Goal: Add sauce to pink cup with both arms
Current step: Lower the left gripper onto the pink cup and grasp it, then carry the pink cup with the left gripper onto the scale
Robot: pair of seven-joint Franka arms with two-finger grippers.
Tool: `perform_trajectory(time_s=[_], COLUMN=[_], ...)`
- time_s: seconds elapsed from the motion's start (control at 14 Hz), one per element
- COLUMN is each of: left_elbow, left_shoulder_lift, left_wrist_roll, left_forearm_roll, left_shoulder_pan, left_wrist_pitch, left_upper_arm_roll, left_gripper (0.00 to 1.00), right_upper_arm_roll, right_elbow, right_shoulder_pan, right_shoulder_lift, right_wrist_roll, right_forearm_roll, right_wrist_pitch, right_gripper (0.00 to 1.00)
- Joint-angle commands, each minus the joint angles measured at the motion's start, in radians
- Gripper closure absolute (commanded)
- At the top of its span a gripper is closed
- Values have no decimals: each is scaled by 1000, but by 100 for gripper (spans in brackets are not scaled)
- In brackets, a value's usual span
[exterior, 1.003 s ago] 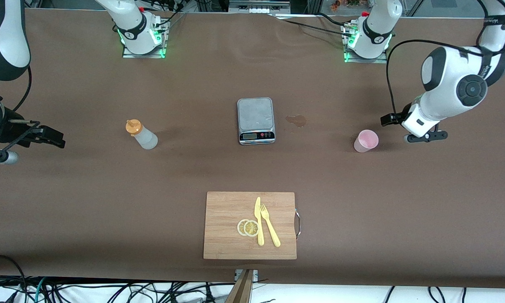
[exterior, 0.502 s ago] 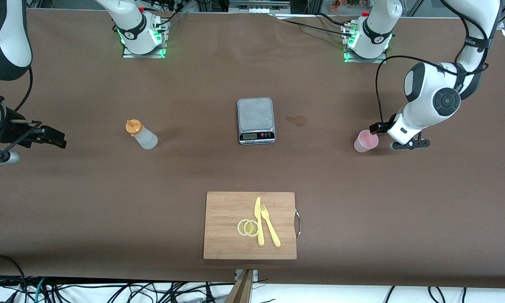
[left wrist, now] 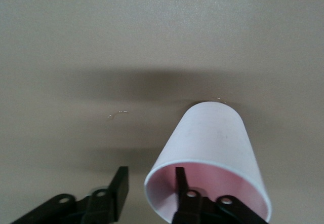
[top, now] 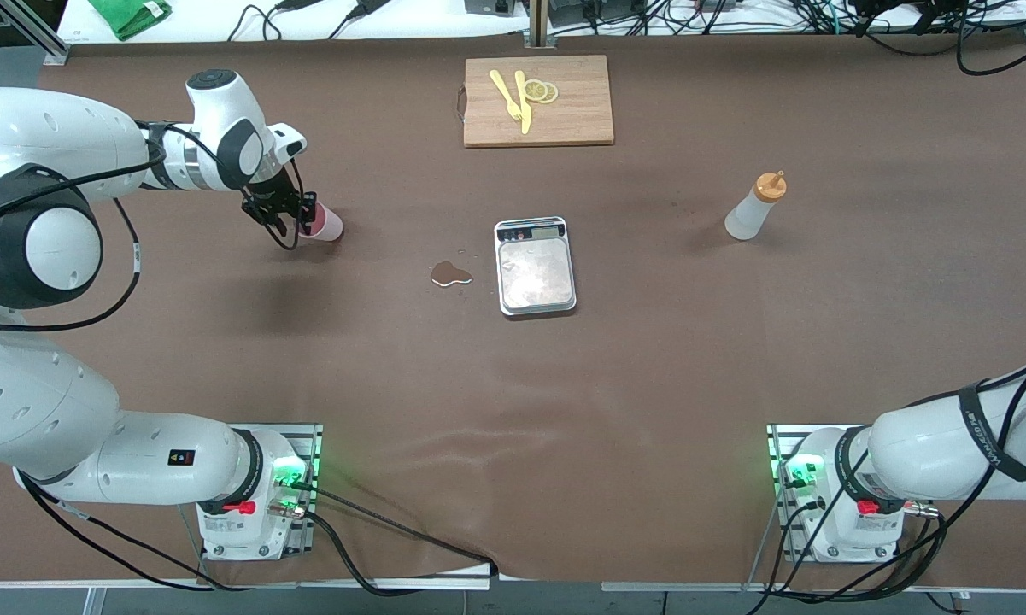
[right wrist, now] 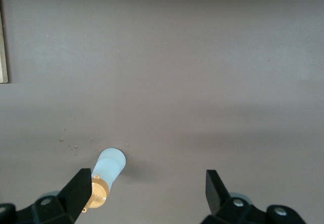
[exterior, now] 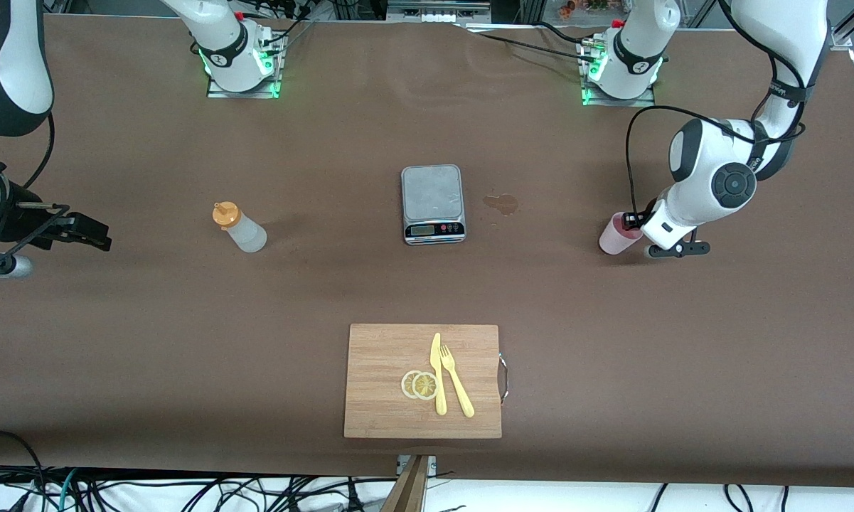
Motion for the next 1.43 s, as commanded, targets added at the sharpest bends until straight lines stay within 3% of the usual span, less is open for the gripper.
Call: perform_trajectory(time_s=[0.0, 0.5, 0.65, 0.93, 1.36], left_elbow=[13, 77, 146, 240, 303], left_shoulder_lift=[-6, -23, -35, -60, 23], left_wrist_roll=[9, -3, -27, -92, -373], left_forearm_roll=[3, 3, 0, -187, -366], left_shoulder_pan=[-15, -24, -30, -68, -292], left_wrist_pitch=[-7, -88, -218, -372, -372], left_upper_arm_roll=[3, -4, -50, -141, -155], left_gripper=[100, 100, 100, 100, 100], right_upper_arm_roll=[-1, -1, -1, -1, -1], right_elbow=[8, 8, 8, 8, 8], right_shoulder_pan=[-1, -1, -1, -1, -1], right_shoulder_lift=[-3, -3, -3, -3, -3], right_wrist_roll=[3, 6, 7, 7, 7], right_forearm_roll=[-7, -7, -7, -6, -6], right_wrist_pitch=[-13, -6, -6, -4, -3], right_gripper=[0, 0, 0, 0, 0])
